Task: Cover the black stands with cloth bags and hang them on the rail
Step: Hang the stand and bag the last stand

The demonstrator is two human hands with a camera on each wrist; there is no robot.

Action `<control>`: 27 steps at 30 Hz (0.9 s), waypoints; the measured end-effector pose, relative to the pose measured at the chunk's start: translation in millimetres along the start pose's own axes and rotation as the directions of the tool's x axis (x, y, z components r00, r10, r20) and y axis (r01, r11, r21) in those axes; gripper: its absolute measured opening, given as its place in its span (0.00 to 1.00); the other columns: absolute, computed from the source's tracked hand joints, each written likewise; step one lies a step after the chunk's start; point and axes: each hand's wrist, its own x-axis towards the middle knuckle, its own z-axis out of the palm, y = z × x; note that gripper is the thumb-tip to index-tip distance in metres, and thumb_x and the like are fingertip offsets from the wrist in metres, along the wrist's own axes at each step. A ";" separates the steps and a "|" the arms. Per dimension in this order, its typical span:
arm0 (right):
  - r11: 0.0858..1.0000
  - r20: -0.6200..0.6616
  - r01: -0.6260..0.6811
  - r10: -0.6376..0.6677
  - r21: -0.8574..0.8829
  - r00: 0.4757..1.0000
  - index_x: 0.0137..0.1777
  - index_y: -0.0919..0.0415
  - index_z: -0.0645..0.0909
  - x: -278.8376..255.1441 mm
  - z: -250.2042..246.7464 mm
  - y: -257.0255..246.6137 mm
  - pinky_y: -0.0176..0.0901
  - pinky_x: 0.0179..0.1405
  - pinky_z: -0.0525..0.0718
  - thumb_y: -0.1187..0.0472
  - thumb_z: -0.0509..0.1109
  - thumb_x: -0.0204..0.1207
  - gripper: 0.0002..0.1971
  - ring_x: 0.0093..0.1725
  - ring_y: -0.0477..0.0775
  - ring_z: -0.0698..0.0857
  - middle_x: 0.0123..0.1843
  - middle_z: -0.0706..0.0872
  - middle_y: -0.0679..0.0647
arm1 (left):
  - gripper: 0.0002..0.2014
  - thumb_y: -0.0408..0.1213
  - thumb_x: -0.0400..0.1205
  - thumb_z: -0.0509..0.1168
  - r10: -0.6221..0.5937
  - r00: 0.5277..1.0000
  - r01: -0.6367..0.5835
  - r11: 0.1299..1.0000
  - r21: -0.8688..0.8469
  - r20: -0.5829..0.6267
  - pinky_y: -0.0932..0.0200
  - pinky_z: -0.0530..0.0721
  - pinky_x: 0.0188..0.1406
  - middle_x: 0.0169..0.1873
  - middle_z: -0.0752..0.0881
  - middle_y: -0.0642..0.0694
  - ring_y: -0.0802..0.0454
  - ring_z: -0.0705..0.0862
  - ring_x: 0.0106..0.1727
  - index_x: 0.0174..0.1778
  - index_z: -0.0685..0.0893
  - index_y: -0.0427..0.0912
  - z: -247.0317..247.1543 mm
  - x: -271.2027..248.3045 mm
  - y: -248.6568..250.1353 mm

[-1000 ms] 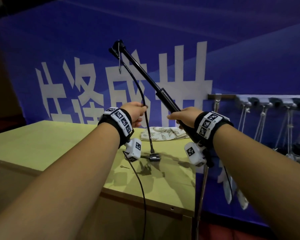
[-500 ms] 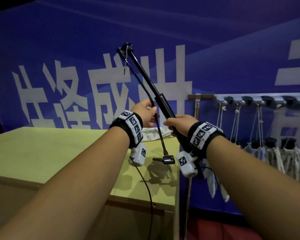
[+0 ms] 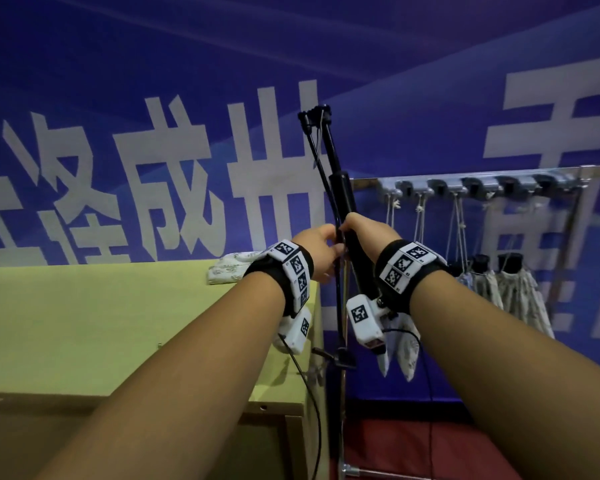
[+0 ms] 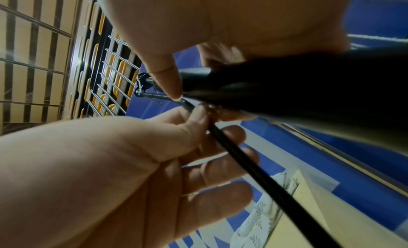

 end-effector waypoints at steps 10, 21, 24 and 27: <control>0.998 -0.168 0.057 -0.050 0.034 0.985 0.66 0.51 0.91 17.4 -44.2 36.4 0.42 0.33 0.87 0.34 0.80 0.72 0.28 0.46 0.58 0.94 0.56 0.95 0.57 | 0.05 0.39 0.88 0.68 0.051 0.996 -0.056 0.996 0.062 0.079 0.36 0.94 0.48 0.41 0.91 0.46 0.39 0.93 0.45 0.50 0.82 0.56 76.3 17.5 -11.7; 0.978 -0.153 0.068 -0.038 0.197 0.988 0.49 0.46 0.96 36.6 -64.1 77.5 0.73 0.59 0.93 0.31 0.83 0.66 0.22 0.51 0.71 0.96 0.45 0.96 0.59 | 0.13 0.37 0.88 0.69 -0.006 0.973 -0.014 0.996 0.083 0.230 0.63 0.84 0.27 0.39 0.87 0.51 0.56 0.85 0.30 0.68 0.84 0.48 126.8 40.0 -37.1; 0.974 -0.138 0.048 -0.017 0.221 0.990 0.49 0.49 0.95 43.5 -64.1 91.6 0.72 0.61 0.92 0.30 0.85 0.61 0.26 0.51 0.68 0.95 0.46 0.96 0.57 | 0.12 0.37 0.89 0.67 -0.016 0.964 -0.009 0.996 0.093 0.266 0.66 0.81 0.21 0.38 0.88 0.50 0.61 0.85 0.22 0.69 0.82 0.45 133.6 44.3 -41.5; 0.970 -0.125 0.037 -0.007 0.240 0.992 0.62 0.57 0.92 55.5 -62.0 105.9 0.74 0.64 0.91 0.29 0.89 0.54 0.41 0.54 0.68 0.95 0.53 0.95 0.60 | 0.12 0.32 0.89 0.67 -0.063 0.933 0.061 0.998 0.015 0.355 0.62 0.87 0.27 0.38 0.90 0.44 0.58 0.88 0.25 0.68 0.82 0.37 137.5 49.9 -45.5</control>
